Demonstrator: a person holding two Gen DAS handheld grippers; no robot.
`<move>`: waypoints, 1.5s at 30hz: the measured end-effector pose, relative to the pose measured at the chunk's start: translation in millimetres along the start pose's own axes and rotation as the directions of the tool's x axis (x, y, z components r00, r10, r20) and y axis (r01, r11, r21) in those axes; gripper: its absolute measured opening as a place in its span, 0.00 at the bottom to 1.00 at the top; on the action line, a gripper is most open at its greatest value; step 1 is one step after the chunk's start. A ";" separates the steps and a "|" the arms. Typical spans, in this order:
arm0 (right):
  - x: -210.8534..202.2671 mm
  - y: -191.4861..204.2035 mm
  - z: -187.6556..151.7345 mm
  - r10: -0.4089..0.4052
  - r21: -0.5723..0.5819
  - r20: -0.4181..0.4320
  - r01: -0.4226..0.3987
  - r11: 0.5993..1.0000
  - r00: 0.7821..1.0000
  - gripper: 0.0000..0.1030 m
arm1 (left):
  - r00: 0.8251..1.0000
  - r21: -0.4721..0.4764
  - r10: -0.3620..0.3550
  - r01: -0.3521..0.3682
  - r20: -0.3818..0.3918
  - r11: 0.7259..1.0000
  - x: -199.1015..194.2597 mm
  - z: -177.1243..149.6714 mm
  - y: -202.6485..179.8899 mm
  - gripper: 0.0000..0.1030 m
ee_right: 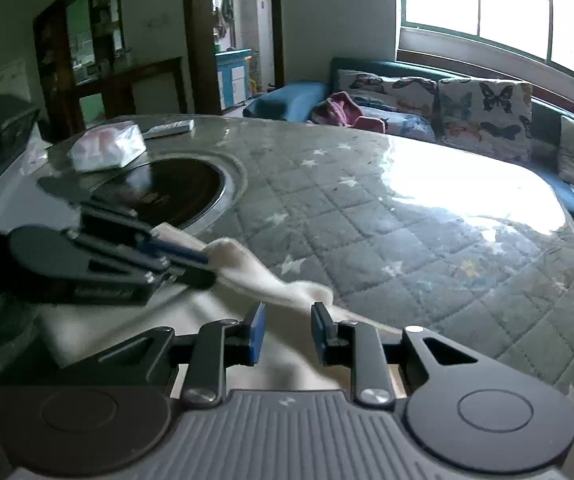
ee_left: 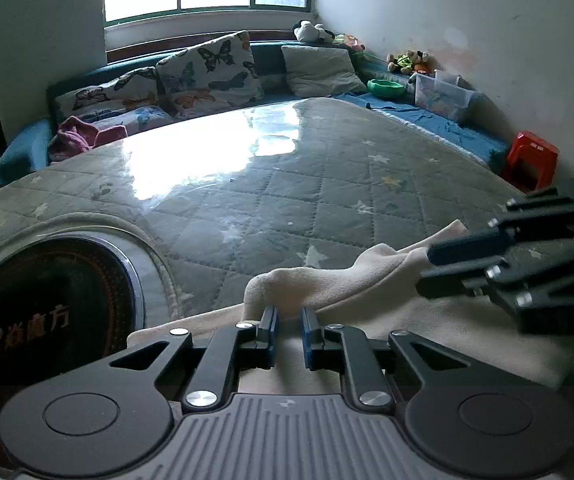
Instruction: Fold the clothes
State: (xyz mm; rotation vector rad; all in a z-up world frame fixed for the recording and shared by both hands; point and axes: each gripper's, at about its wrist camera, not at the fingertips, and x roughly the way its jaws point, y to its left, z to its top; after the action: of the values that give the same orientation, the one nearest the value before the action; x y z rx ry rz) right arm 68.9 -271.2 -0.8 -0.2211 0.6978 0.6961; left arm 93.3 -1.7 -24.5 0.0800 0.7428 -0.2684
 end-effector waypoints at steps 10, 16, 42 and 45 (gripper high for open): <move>-19.7 -1.8 -13.9 -0.023 0.029 0.002 0.023 0.999 1.000 0.23 | 1.000 -0.017 0.030 -0.030 0.002 0.999 -3.3 -0.7 -4.3 0.15; -49.2 14.1 -27.4 0.004 -0.015 0.024 -0.004 1.000 1.000 0.23 | 0.998 -0.020 0.037 -0.036 0.054 0.999 -33.6 -8.7 -16.5 0.15; -45.1 -4.3 -37.5 -0.021 0.016 0.005 0.021 1.000 1.000 0.21 | 0.998 -0.070 0.013 -0.009 0.059 0.997 -67.0 -52.7 -23.4 0.16; -38.6 -8.0 -26.6 -0.019 0.024 0.015 0.019 1.000 1.000 0.21 | 0.997 -0.076 0.028 -0.022 0.074 0.997 -62.3 -39.1 -14.8 0.16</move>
State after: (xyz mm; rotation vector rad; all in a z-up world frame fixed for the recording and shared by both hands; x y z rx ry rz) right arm 39.0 -307.9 4.2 -0.1998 0.6888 0.6703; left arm 19.8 3.8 -10.8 0.0083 0.6759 -0.2184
